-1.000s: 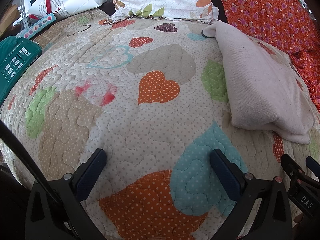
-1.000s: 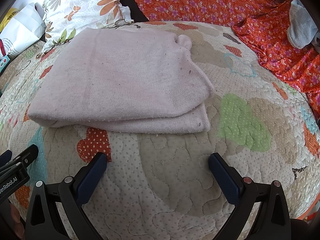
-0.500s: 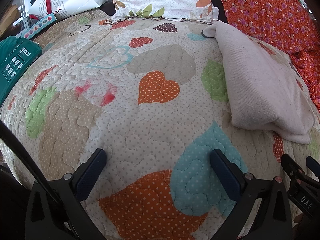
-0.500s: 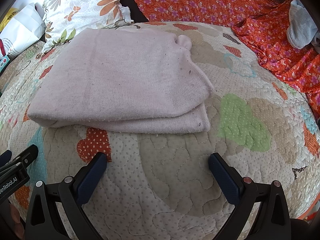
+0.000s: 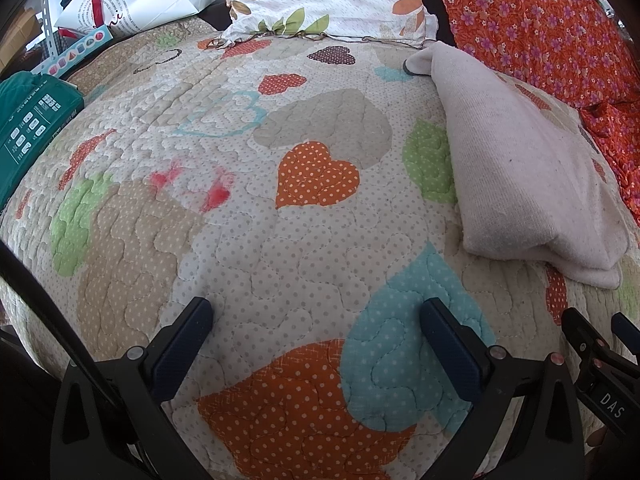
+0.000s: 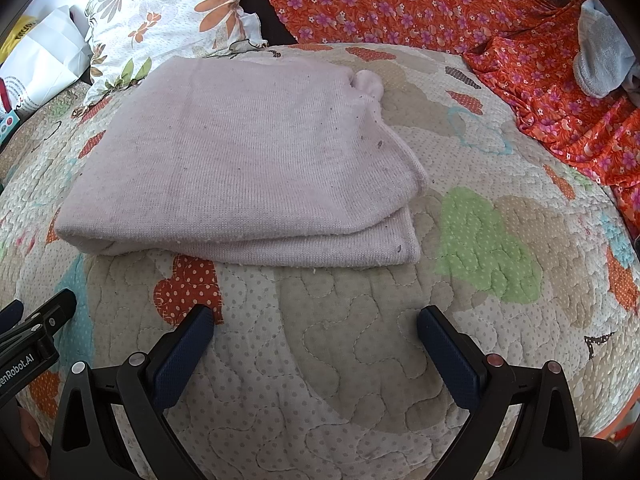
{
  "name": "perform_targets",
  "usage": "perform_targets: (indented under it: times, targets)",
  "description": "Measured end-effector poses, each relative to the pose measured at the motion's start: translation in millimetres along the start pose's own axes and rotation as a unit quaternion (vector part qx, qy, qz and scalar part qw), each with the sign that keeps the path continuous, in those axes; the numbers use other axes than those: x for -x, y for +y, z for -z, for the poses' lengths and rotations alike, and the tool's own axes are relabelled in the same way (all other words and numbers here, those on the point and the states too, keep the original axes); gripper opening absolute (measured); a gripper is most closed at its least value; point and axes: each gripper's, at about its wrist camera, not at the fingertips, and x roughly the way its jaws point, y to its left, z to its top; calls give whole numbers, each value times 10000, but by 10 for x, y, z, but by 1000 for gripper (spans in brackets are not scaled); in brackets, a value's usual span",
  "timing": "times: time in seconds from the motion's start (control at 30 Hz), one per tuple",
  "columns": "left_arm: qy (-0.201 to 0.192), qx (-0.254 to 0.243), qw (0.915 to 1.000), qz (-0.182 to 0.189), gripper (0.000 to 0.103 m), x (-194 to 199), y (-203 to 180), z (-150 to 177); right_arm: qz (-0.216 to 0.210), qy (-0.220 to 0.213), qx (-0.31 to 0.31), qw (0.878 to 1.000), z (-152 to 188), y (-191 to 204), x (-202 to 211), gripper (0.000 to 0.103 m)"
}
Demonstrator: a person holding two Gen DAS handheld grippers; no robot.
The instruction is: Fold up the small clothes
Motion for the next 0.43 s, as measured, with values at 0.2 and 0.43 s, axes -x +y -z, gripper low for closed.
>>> perform_targets:
  times: [0.2, 0.43]
  targets:
    - [7, 21, 10000, 23, 103, 1, 3, -4, 0, -1, -2, 10000, 11, 5, 4, 103]
    - [4, 18, 10000, 19, 103, -4, 5, -2, 6, -26, 9, 10000, 3, -8, 3, 103]
